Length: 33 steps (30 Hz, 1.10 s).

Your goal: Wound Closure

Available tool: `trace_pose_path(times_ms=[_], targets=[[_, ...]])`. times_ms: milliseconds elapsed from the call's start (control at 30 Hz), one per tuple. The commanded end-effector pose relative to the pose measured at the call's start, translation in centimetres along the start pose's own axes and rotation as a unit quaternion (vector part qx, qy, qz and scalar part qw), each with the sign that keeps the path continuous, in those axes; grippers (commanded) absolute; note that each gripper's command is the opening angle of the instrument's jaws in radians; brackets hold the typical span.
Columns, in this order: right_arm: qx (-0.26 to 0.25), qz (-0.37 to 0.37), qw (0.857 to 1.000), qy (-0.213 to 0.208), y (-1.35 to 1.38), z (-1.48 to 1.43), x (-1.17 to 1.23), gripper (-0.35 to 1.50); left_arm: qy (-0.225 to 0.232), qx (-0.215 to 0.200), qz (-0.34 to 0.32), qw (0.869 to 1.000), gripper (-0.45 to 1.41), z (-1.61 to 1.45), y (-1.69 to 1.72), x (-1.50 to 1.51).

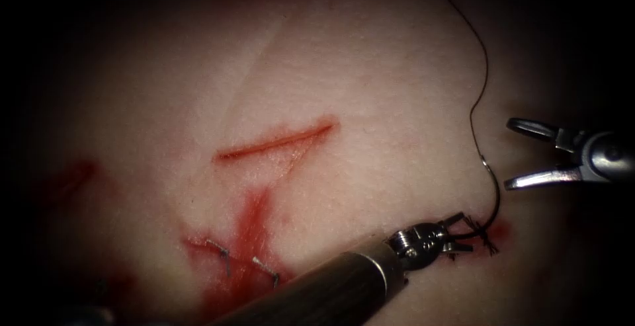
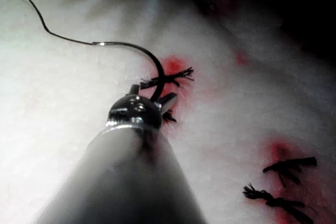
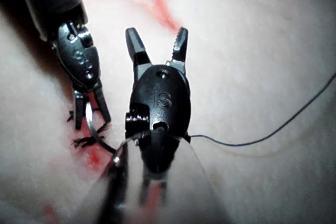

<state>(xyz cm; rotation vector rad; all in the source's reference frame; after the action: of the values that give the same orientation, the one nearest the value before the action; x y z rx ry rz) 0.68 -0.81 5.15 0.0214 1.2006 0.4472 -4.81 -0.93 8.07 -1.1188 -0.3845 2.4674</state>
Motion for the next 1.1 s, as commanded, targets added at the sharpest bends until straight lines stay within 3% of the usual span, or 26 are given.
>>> trace_pose_path(times_ms=[33, 133, 167, 200, 267, 500, 767, 933, 1100], targets=[[0.001, 0.0, 1.0, 0.001, -0.04, 0.08, -0.05, 0.94, -0.005, -0.001, 0.001, 1.0, 0.44, 0.1, -0.01, -0.01], [0.001, 0.0, 1.0, 0.001, -0.04, 0.08, -0.05, 0.94, -0.018, -0.002, 0.002, 1.0, 0.34, 0.13, -0.02, -0.05], [0.001, 0.0, 1.0, 0.001, -0.04, 0.08, -0.05, 0.94, -0.019, -0.003, 0.002, 1.0, 0.22, 0.13, -0.02, -0.05], [0.001, 0.0, 1.0, 0.001, -0.04, 0.08, -0.05, 0.94, -0.019, -0.003, -0.001, 1.0, 0.07, 0.13, -0.02, -0.05], [0.001, 0.0, 1.0, 0.001, -0.04, 0.08, -0.05, 0.94, -0.019, -0.004, 0.002, 1.0, -0.45, 0.11, -0.03, -0.04], [0.001, 0.0, 1.0, 0.001, -0.05, 0.08, -0.05, 0.89, 0.001, -0.003, 0.045, 0.999, -0.45, -0.18, -0.01, 0.1], [0.004, 0.014, 1.0, -0.01, -0.06, 0.1, -0.05, 0.84, 0.014, 0.024, 0.042, 0.999, -0.45, -0.76, -0.1, 0.22], [-0.037, 0.052, 0.997, -0.042, -0.09, 0.15, -0.03, 0.94, 0.028, 0.039, 0.049, 0.998, -0.45, -1.08, -0.19, 0.22], [-0.073, 0.109, 0.989, -0.061, -0.09, 0.27, 0.04, 1.01, 0.024, 0.095, 0.073, 0.992, -0.45, -1.42, -0.32, 0.24]])
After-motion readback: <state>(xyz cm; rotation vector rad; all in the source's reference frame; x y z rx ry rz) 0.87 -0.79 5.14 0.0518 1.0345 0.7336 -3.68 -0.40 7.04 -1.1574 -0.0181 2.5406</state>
